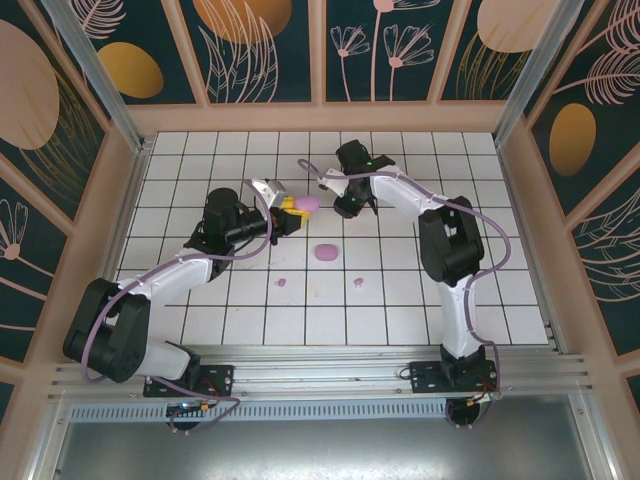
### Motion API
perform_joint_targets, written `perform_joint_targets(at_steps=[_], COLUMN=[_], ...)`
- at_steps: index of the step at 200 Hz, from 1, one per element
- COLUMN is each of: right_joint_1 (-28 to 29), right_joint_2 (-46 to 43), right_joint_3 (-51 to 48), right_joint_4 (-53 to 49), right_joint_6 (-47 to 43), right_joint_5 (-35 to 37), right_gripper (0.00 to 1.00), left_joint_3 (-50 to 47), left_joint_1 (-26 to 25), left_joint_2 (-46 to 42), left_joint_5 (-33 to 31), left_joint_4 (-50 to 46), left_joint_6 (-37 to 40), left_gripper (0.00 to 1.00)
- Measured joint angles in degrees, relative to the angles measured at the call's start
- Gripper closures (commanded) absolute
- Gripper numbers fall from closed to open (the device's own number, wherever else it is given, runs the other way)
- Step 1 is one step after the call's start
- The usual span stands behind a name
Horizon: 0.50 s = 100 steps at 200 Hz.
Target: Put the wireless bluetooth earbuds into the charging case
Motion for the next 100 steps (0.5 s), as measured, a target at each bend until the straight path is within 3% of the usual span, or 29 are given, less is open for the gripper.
perform_joint_targets(at_steps=[100], right_joint_1=[-0.07], right_joint_2=[4.52], right_joint_3=[1.73], right_joint_4=[-0.59], right_joint_6=[-3.58], right_joint_5=[5.03], right_gripper=[0.74], left_joint_3=[0.04], left_joint_1=[0.0], left_joint_2=[0.11], left_joint_5=[0.0], left_joint_4=[-0.02], left_joint_6=[0.02], left_gripper=[1.0])
